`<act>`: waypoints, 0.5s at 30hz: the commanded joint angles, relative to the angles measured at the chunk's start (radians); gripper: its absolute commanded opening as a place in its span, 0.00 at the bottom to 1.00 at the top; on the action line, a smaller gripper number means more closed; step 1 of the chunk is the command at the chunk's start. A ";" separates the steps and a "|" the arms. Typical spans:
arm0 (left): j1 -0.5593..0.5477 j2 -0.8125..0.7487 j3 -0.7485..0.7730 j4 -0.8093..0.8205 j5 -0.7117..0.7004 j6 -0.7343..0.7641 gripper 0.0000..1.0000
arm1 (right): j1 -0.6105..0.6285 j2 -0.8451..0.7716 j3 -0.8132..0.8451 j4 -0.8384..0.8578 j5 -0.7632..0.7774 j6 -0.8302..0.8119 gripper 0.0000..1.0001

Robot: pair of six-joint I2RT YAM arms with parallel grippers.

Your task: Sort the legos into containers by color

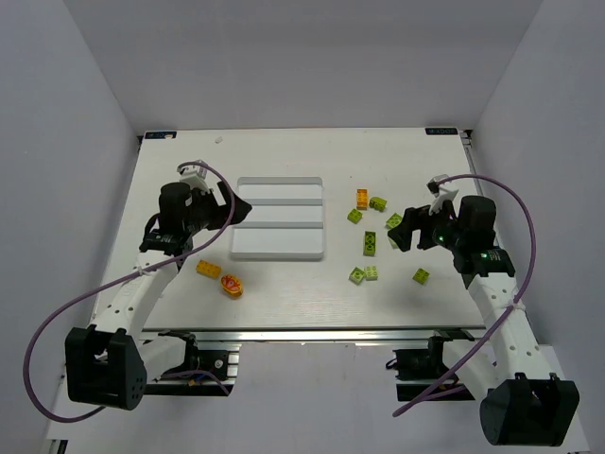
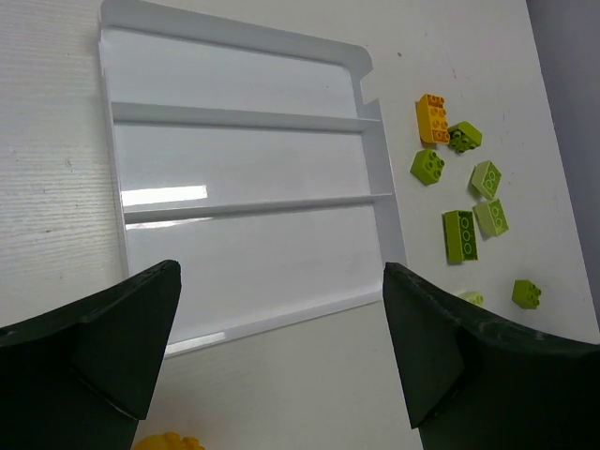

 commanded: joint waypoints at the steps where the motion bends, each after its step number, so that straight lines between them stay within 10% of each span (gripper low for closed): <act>1: -0.007 -0.011 0.044 -0.017 -0.013 -0.013 0.98 | 0.000 -0.023 0.038 -0.006 -0.063 -0.015 0.89; 9: -0.007 -0.005 0.045 -0.029 -0.039 -0.019 0.96 | 0.006 -0.026 -0.019 0.022 -0.154 -0.104 0.89; 13: -0.007 0.005 0.048 -0.046 -0.080 -0.024 0.76 | 0.014 0.025 -0.001 -0.044 -0.258 -0.309 0.89; 15: -0.007 0.027 0.053 -0.067 -0.128 -0.031 0.49 | 0.023 0.083 0.047 -0.088 -0.260 -0.330 0.89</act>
